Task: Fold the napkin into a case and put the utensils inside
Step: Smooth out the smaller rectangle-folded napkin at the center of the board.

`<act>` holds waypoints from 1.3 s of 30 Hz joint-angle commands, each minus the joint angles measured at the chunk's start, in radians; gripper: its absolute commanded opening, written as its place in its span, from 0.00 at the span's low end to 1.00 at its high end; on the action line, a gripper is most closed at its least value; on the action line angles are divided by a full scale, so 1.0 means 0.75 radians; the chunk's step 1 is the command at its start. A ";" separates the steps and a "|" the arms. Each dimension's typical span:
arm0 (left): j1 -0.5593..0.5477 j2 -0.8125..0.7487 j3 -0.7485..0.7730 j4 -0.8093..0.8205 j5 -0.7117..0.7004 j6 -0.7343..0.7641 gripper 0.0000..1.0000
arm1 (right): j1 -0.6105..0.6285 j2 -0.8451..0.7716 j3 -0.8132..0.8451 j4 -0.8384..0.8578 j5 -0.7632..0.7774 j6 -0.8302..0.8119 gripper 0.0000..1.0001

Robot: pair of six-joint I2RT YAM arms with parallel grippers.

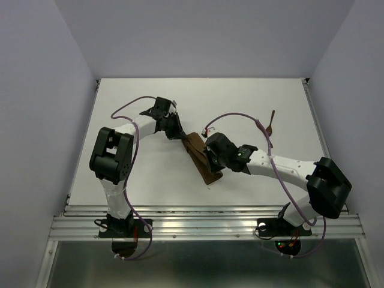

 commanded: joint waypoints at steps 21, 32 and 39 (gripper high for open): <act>-0.037 -0.104 0.151 -0.071 -0.270 0.115 0.66 | 0.035 0.202 0.035 0.243 -0.120 0.163 0.01; -0.037 -0.337 -0.113 -0.063 -0.319 0.066 0.21 | 0.035 0.197 0.047 0.243 -0.114 0.169 0.01; -0.070 -0.368 -0.350 0.033 -0.227 0.031 0.00 | 0.035 0.199 0.065 0.243 -0.112 0.181 0.01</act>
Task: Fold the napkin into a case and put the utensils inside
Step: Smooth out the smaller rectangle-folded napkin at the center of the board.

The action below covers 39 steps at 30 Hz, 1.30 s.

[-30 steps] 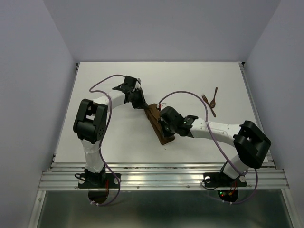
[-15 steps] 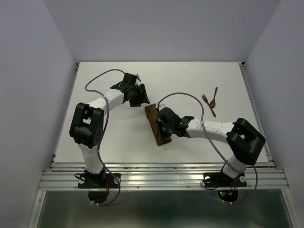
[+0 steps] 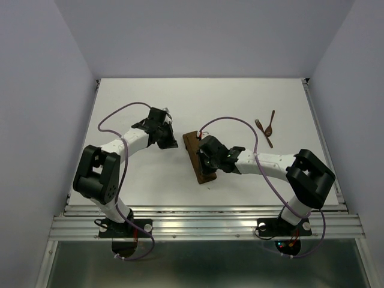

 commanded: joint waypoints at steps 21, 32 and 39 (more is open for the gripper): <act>-0.276 0.125 -0.247 0.280 0.271 -0.154 0.00 | 0.015 -0.039 0.090 0.059 0.044 0.048 0.01; -0.299 0.078 -0.276 0.268 0.257 -0.174 0.00 | 0.015 0.035 0.072 0.077 0.054 0.050 0.01; -0.299 -0.008 -0.229 0.141 0.228 -0.134 0.00 | 0.015 0.014 0.010 0.050 0.115 0.028 0.01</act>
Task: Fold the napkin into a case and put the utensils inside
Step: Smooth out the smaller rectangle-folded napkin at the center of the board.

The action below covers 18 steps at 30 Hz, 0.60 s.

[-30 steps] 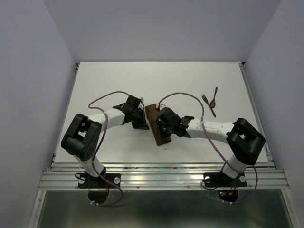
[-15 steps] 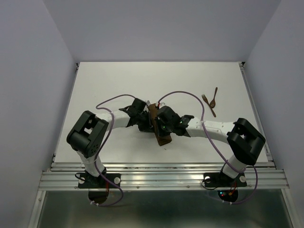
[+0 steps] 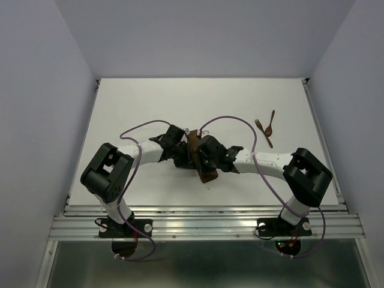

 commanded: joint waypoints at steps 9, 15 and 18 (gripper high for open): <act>-0.002 -0.188 0.139 -0.329 -0.094 0.141 0.00 | 0.015 -0.072 -0.073 0.021 0.062 -0.061 0.27; 0.090 -0.188 0.260 -0.368 -0.123 0.204 0.00 | 0.015 -0.176 -0.069 0.005 0.077 -0.087 0.47; 0.135 -0.119 0.374 -0.340 -0.140 0.208 0.00 | 0.015 -0.233 -0.061 -0.001 0.097 -0.073 0.48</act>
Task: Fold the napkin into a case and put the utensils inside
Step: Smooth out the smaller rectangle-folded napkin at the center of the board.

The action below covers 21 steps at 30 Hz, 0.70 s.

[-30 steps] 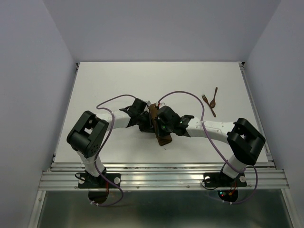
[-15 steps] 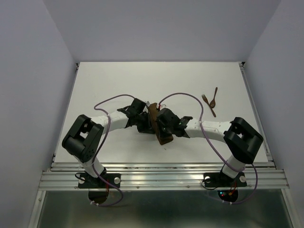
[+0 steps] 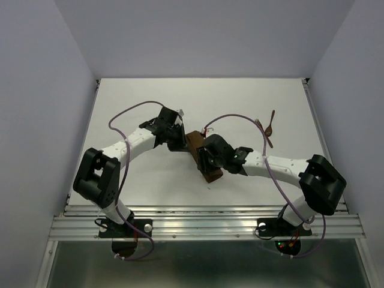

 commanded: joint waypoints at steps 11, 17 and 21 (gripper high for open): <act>0.069 0.393 0.475 0.071 -0.037 0.078 0.00 | 0.015 -0.125 -0.005 -0.091 0.095 0.141 0.01; 0.069 0.442 0.410 0.136 -0.049 0.060 0.00 | 0.015 -0.103 -0.115 -0.077 0.039 0.241 0.01; 0.069 0.481 0.367 0.146 -0.082 0.066 0.00 | 0.015 -0.052 -0.162 -0.079 0.058 0.260 0.01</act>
